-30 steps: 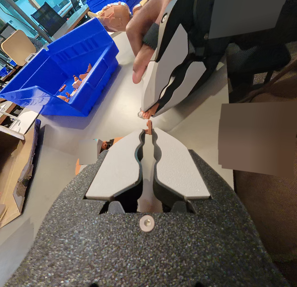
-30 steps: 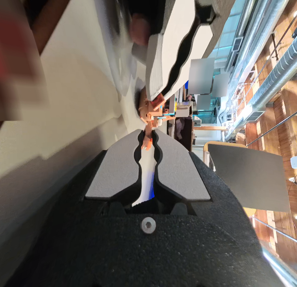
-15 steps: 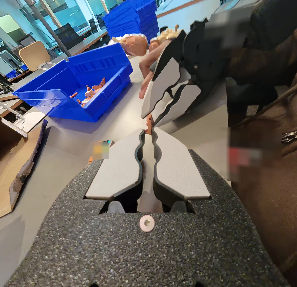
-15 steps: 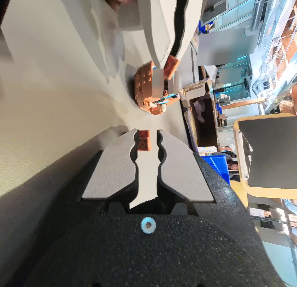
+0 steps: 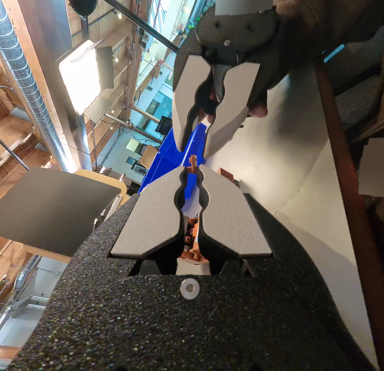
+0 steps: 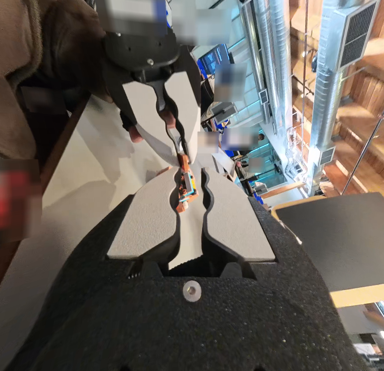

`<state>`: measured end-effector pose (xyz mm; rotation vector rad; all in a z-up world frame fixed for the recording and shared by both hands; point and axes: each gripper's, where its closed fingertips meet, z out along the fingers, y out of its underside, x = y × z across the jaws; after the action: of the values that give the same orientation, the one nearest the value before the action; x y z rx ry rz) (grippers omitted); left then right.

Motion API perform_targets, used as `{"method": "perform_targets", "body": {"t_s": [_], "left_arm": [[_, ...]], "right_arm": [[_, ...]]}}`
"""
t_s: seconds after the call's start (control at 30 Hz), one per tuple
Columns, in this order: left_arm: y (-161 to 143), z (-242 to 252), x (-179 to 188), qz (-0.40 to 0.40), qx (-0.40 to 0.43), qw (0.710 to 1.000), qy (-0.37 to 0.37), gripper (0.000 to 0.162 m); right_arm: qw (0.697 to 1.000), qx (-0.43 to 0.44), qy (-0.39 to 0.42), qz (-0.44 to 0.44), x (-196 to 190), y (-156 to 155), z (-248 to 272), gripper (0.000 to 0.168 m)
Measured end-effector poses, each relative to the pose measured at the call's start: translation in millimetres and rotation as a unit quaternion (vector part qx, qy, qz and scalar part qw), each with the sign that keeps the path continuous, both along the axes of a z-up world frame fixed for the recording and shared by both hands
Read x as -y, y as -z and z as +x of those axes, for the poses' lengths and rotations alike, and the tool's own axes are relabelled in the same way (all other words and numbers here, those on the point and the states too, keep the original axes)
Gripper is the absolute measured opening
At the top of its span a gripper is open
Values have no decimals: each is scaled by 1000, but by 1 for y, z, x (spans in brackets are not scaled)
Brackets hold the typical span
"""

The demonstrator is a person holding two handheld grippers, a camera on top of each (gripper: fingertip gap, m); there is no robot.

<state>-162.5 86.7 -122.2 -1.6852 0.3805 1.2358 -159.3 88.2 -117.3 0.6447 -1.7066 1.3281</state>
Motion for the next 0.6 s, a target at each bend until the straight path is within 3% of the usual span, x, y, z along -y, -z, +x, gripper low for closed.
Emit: {"method": "perform_targets", "body": {"t_s": [0.3,0.43,0.53,0.6], "left_arm": [[6,-2,-2,-18,-3,1000,-2,8],[1,-5,0,10,25,1000,-5,9],[-9,-12,10,59,65,996,-11,17],[-15,-13,17,86,81,993,-11,17]], "right_arm": [[999,-31,-2,27,8,8,2,4],[999,-33,18,19,5,2,-5,4],[997,-25,76,4,-9,-11,-30,4],[987,-8,162,-9,-28,-23,-67,4]]}}
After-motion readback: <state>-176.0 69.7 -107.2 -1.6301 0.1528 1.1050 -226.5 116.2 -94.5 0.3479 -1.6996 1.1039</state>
